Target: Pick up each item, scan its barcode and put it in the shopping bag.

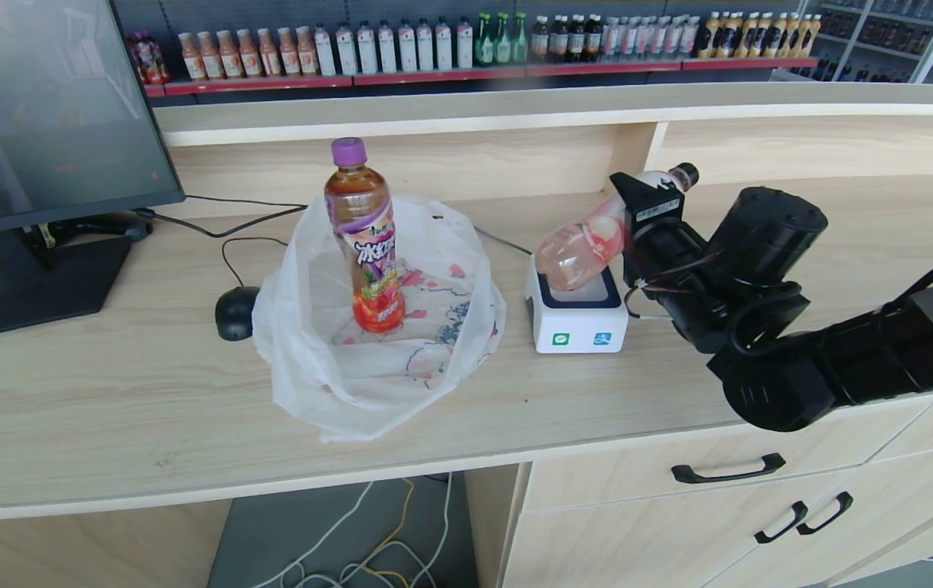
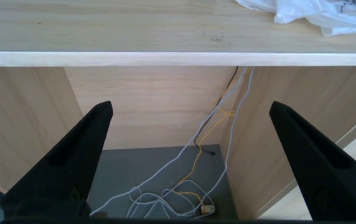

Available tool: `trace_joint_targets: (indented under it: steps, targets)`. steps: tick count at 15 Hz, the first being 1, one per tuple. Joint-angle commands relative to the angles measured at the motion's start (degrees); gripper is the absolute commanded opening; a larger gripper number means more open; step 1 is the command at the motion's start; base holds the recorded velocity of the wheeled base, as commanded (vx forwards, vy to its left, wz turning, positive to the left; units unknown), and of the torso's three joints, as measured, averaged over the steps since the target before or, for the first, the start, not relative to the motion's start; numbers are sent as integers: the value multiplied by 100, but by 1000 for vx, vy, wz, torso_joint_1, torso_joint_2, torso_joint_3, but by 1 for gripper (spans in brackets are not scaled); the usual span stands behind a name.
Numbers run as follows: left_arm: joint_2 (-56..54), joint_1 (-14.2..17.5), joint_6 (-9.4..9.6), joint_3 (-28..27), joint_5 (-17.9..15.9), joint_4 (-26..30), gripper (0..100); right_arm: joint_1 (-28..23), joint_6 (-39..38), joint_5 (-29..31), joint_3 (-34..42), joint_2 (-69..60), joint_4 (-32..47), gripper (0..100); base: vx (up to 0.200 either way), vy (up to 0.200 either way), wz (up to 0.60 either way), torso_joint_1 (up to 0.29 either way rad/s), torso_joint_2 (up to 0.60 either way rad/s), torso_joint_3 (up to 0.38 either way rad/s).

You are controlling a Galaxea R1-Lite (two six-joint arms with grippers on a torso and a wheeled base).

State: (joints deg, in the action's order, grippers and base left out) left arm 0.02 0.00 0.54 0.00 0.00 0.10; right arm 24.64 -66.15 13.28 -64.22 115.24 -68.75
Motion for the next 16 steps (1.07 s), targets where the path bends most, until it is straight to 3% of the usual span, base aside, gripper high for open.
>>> trace_joint_targets:
  steps: [1,6,11,13,16]
  targets:
    - [6,0,-1,0,0,-1,100,41,32,8,6,-107,-15,0,0,0,0,0,0,0]
    - [-2,0,-1,0,0,-1,100,358,858,-18,50,-652,-24,0,0,0,0,0,0,0]
    - [6,0,-1,0,0,-1,100,876,1693,8,1184,-1285,-419,0,0,0,0,0,0,0]
    - [-2,0,-1,0,0,-1,100,1105,2651,-9,1570,-1504,-929,0,0,0,0,0,0,0]
    - [-2,0,-1,0,0,-1,100,1333,3688,-115,1711,-1583,-956,0,0,0,0,0,0,0]
